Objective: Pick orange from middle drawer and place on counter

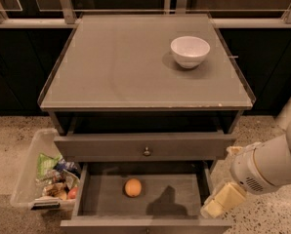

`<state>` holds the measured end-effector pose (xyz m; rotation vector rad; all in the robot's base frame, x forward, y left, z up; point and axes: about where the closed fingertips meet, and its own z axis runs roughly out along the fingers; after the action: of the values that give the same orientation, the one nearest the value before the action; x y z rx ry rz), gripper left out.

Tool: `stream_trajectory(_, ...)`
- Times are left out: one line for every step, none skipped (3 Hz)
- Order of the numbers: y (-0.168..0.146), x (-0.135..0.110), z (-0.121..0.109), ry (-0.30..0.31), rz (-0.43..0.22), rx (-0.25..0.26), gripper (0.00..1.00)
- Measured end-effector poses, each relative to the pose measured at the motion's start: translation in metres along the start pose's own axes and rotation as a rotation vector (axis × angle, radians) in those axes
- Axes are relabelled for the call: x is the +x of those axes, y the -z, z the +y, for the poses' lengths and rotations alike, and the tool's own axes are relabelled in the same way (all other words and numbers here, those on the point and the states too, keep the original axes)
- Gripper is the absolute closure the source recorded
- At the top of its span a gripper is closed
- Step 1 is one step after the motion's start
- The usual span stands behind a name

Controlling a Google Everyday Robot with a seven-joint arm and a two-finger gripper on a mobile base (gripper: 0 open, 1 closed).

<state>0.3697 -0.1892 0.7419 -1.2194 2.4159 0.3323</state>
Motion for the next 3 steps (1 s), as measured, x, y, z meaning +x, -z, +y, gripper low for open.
stream_trajectory(0.01,0.0,0.001,-0.033,-0.005,0.034,0.0)
stream_trajectory(-0.02,0.008,0.017,-0.069,-0.059,-0.027,0.0)
stream_trajectory(-0.07,0.016,0.037,-0.1,-0.138,-0.122,0.0)
